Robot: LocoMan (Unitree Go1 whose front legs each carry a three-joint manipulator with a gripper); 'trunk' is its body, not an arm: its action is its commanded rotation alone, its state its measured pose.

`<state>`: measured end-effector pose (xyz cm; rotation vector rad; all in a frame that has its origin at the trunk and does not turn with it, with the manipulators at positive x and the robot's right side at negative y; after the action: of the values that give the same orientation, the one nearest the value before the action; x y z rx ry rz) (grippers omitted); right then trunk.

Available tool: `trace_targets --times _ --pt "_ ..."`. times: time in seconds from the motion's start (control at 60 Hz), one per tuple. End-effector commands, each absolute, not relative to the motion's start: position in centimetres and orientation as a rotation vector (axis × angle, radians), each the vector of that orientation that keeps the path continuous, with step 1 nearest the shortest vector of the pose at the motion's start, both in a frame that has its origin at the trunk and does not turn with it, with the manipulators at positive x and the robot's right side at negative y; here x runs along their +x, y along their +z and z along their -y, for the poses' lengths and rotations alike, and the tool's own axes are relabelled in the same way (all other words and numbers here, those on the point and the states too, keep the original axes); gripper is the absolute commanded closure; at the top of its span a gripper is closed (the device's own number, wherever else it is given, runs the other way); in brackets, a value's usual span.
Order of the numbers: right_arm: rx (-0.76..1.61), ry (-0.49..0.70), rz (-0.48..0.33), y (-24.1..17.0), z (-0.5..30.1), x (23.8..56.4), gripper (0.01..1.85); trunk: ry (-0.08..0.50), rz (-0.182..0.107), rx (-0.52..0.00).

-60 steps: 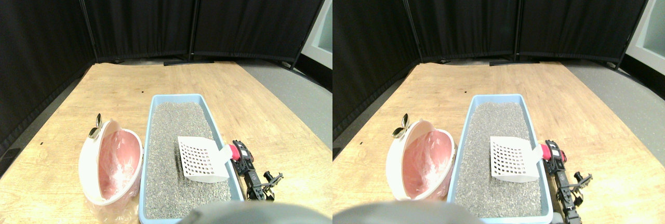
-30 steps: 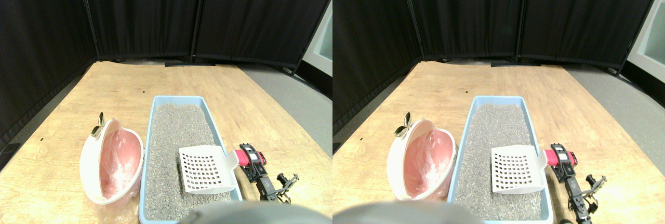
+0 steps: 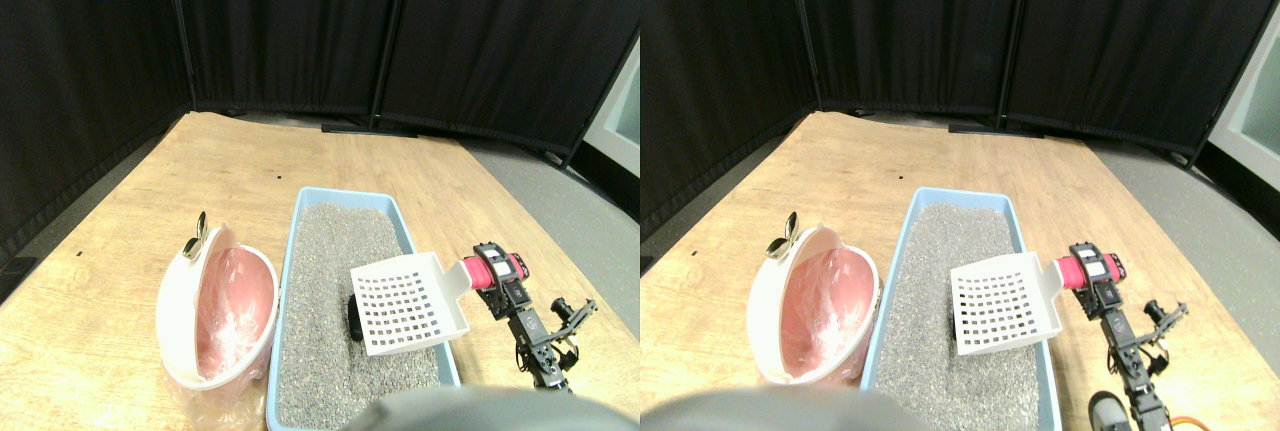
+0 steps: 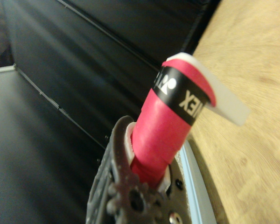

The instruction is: Scoop (unimanual)

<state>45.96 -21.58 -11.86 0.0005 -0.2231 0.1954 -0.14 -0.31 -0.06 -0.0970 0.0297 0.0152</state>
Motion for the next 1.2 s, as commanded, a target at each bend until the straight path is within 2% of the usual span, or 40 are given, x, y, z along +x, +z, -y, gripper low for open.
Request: trace_targets --times 0.017,0.633,1.017,1.033,1.05,1.2 --pt "0.002 0.217 0.280 -10.6 21.8 46.5 1.80 0.046 -0.046 -0.126" --pt "-0.242 0.354 0.223 -9.5 21.4 50.3 1.80 0.141 -0.067 -0.216" --pt "-0.366 0.442 0.267 -8.3 20.4 51.8 1.80 0.170 -0.069 -0.240" --pt "-0.368 0.451 0.272 -8.2 20.3 52.0 1.74 0.171 -0.069 -0.242" --pt "-0.375 0.450 0.269 -8.1 20.2 52.0 1.80 0.172 -0.070 -0.245" --pt "-0.416 0.449 0.262 -7.3 19.4 52.1 1.80 0.182 -0.073 -0.258"
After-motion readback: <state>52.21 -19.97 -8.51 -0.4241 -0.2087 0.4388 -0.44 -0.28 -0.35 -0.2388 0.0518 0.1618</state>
